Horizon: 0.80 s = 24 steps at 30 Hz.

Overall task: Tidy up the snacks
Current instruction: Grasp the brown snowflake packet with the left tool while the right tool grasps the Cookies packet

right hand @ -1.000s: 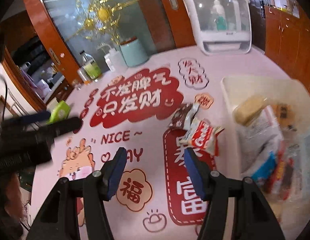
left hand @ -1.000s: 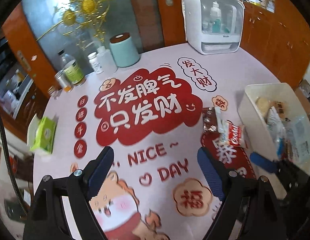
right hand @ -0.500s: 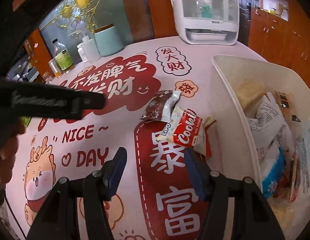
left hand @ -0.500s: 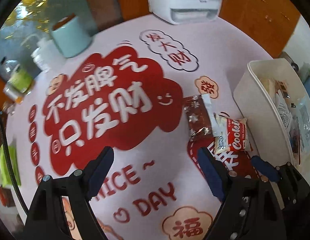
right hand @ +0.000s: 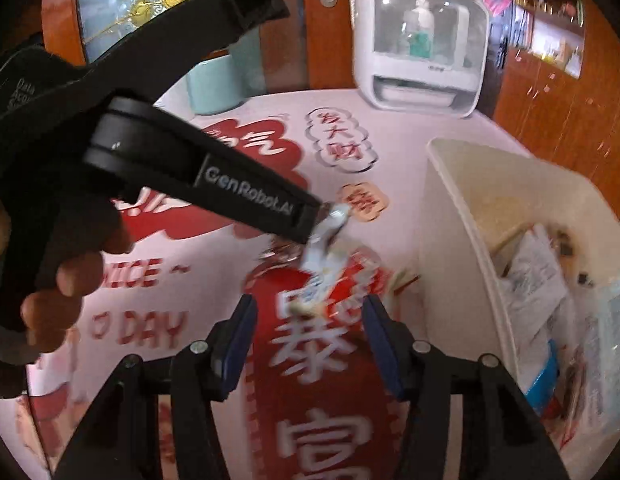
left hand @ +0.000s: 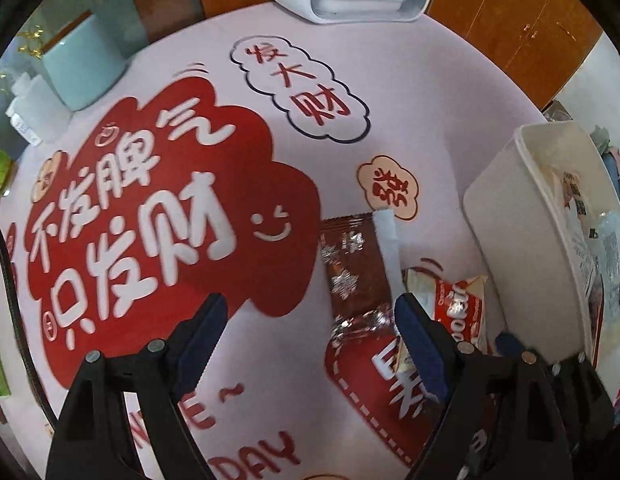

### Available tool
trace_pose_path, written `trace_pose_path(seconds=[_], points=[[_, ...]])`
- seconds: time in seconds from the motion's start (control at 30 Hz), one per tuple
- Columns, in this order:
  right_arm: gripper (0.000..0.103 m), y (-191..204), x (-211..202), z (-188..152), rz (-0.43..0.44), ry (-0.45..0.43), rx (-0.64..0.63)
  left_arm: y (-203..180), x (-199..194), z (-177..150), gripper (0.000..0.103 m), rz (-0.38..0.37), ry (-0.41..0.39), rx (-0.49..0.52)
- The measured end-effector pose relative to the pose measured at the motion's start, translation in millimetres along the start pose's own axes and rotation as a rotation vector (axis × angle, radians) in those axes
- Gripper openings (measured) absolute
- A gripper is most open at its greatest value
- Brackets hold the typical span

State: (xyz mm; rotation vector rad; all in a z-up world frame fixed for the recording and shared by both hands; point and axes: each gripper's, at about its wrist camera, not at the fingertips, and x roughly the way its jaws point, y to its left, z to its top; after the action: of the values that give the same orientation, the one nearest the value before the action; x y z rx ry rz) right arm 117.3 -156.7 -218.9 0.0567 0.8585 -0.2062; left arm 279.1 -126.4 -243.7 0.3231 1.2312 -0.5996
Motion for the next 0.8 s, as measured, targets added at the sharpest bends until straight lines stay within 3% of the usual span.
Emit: trace_pose_path(seconds=[0.13, 0.3, 0.4, 0.47, 0.63, 0.73, 0.8], points=[[0.055, -23.8, 10.9, 8.1, -0.017, 0.015, 0.019, -8.8, 17.3, 7.1, 0.084, -0.024, 0.041, -0.002], [0.056, -40.3, 29.5, 10.8, 0.058, 0.094, 0.082, -8.7, 34.1, 15.4, 0.079, -0.038, 0.078, -0.066], [0.056, -41.7, 38.2, 8.8, 0.093, 0.127, 0.11, -9.6, 34.6, 19.6, 0.071, -0.036, 0.081, -0.081], [0.056, -43.2, 39.8, 8.2, 0.118, 0.131, 0.132, -11.4, 33.6, 21.0, 0.058, -0.039, 0.075, -0.075], [0.06, -34.1, 43.7, 8.9, 0.147, 0.134, 0.115, -14.7, 31.0, 18.7, 0.037, 0.025, 0.066, -0.065], [0.059, -30.5, 43.4, 8.3, 0.143, 0.119, 0.106, -12.0, 27.1, 13.6, 0.034, 0.024, 0.065, -0.088], [0.053, -30.8, 41.4, 8.0, 0.153, 0.117, 0.108, -10.6, 22.6, 6.4, 0.033, 0.04, 0.062, -0.102]])
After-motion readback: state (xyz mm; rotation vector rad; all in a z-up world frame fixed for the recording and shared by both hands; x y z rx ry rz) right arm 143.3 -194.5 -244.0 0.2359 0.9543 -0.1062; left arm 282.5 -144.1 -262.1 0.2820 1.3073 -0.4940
